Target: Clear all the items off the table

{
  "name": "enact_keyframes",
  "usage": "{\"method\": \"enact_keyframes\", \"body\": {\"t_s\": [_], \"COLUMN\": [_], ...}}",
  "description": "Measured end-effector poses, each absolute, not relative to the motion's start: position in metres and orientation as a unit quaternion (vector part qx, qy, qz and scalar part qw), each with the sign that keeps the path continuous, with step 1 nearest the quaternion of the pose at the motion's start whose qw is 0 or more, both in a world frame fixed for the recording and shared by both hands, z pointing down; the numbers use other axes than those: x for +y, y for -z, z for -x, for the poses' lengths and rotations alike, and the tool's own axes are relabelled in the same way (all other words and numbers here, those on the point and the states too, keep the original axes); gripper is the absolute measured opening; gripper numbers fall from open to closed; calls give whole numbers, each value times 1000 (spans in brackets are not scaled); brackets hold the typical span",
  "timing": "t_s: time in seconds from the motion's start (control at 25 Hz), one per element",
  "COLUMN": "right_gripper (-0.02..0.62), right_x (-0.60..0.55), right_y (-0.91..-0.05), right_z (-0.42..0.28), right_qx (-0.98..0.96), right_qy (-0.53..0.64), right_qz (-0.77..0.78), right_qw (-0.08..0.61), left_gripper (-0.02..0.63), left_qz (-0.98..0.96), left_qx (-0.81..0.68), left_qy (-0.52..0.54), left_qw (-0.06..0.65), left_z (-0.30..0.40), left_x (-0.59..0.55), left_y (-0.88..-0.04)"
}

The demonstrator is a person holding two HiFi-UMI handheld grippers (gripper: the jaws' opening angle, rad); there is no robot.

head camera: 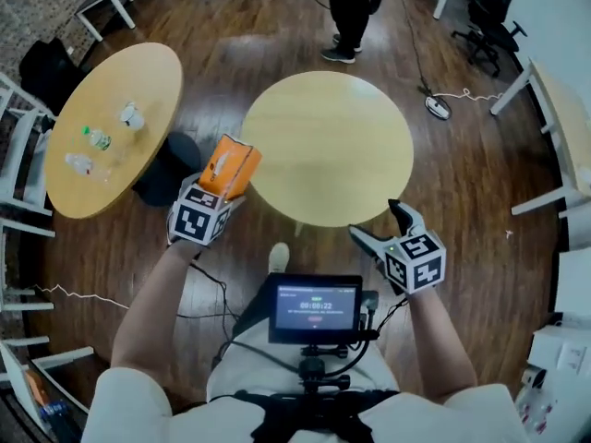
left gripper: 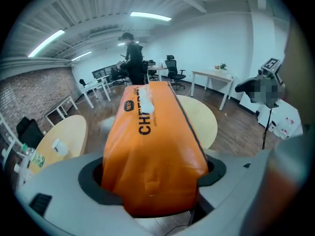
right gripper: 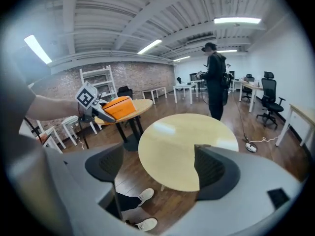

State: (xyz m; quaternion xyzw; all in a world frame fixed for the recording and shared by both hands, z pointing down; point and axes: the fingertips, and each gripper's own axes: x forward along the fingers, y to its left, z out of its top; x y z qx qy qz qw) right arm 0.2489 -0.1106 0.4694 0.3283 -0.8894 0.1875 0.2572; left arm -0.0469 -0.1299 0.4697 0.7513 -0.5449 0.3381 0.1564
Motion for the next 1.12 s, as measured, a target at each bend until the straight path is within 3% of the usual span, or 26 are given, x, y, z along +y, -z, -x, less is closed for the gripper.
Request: {"method": "enact_keyframes", "body": {"t_s": [0.32,0.72,1.12], "right_gripper": [465,465,465], "right_x": [-111,-127,-140], "right_y": [-467,-473,-462], "right_z": [-142,-71,57], "right_qx": [-920,-911,-907], "right_qy": [-158,-146,-132], "right_qz": [-240,-245,-236], "right_qw": [266,298,323], "left_gripper": [393,393,393], "left_qz": [-691,-649,-576], "left_qx": [-616,-664,-727], "left_qy": [-316,-288,-261], "left_qw": [208,236,268], "left_z": [159,301,498], "left_x": [-35,-3,34], "left_y": [-464,-475,-492]}}
